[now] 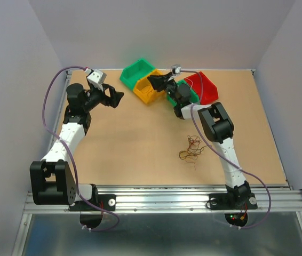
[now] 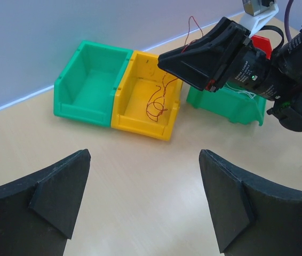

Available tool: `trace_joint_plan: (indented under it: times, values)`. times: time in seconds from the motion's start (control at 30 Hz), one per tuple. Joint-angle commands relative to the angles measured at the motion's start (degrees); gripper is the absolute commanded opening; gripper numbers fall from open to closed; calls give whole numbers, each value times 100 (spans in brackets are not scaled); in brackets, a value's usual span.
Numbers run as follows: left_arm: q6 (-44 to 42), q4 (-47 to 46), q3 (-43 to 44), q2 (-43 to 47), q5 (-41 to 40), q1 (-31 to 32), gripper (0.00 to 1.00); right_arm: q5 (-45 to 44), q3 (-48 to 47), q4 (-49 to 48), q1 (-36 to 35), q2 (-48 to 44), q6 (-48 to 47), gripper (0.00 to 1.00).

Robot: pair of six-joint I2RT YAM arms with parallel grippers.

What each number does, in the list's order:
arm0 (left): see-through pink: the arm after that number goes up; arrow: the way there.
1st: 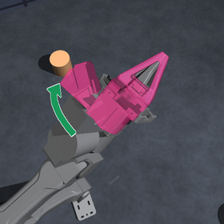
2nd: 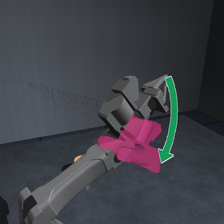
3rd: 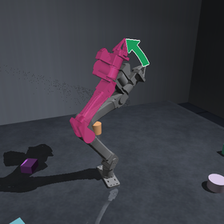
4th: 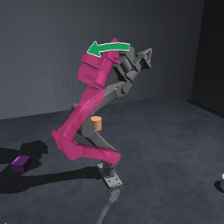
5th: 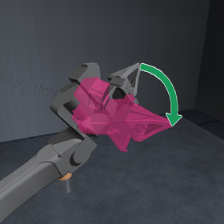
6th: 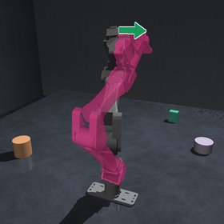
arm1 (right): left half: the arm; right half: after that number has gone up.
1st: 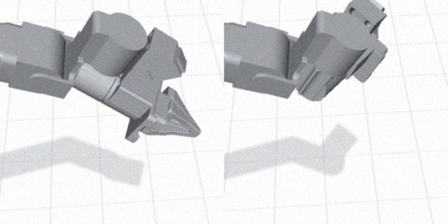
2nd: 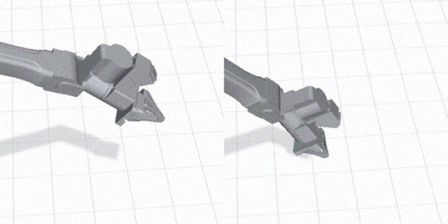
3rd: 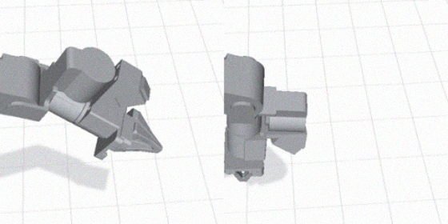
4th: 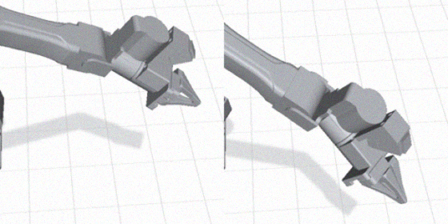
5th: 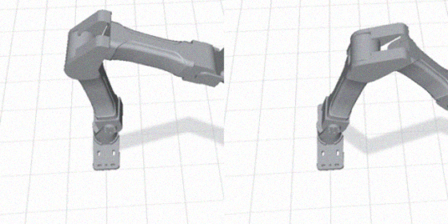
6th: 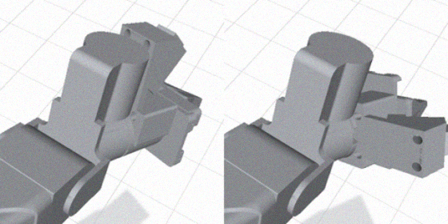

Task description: Untangle the cables

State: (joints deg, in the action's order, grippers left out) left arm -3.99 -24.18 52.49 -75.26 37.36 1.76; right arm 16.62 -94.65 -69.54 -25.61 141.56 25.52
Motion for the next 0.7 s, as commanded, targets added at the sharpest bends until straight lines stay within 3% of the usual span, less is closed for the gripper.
trace_joint_plan:
  times: [0.0, 0.33, 0.67]
  values:
    - [-32, -245, -11, 188, 87, -27, 95, -430, -150, -219, -94, -146, -21, 31]
    - [-49, -210, 7, 188, 122, -27, 95, -1511, -1248, 1837, -313, 206, 5, 31]
    - [-49, -130, 33, 205, 157, -27, 95, -2304, -1204, 3955, -393, -172, 990, 40]
